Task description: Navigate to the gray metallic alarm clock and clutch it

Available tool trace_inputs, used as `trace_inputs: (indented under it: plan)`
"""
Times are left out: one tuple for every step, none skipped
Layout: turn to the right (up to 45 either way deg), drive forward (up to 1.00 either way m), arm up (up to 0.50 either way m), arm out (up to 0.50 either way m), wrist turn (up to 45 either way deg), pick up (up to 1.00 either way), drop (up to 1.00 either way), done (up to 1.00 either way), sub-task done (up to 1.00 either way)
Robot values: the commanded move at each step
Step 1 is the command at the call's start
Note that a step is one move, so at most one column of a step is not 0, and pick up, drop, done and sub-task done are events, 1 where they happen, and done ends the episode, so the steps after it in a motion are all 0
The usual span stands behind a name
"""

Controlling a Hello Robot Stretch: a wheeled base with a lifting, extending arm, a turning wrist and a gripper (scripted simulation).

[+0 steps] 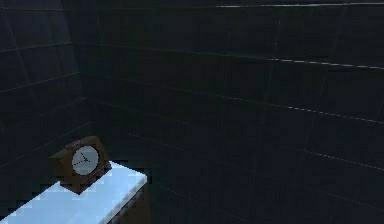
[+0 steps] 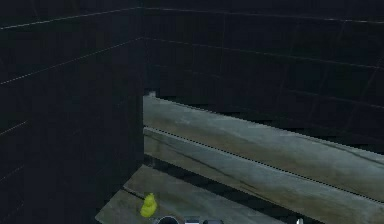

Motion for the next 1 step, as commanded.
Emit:
trace_inputs:
  plan:
    - [0.0,0.0,0.0,0.0,45.0,0.0,0.0,0.0,0.0]
